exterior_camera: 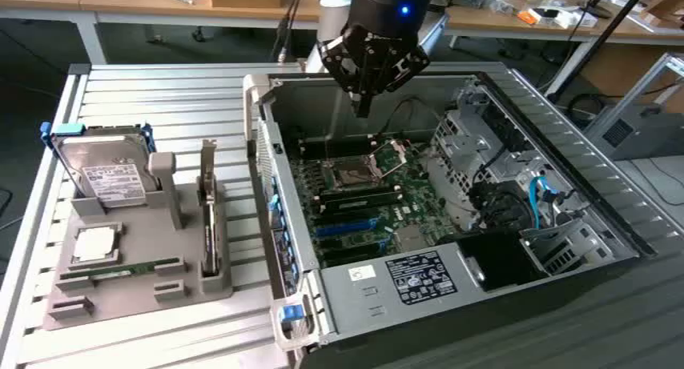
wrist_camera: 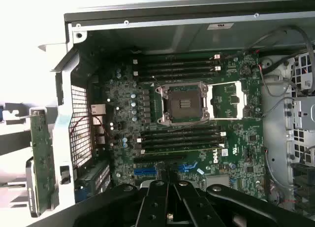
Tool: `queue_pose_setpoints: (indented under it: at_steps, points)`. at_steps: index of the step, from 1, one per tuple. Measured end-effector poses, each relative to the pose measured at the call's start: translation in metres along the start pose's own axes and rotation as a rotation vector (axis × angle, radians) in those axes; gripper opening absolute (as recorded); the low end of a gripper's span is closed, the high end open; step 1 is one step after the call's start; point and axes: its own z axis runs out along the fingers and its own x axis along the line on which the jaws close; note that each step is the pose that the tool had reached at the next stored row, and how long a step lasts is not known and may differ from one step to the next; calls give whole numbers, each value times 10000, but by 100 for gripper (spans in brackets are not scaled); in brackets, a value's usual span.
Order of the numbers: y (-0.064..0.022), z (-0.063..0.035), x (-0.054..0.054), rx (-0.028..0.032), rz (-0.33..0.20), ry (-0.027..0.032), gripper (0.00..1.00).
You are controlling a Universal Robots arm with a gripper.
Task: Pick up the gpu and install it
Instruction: 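Reach for the gpu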
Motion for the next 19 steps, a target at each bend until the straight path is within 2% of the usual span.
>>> queue_pose_setpoints:
  at_steps: [19]
  points:
    - [-13, -5, 166, 0, -1, 0, 11]
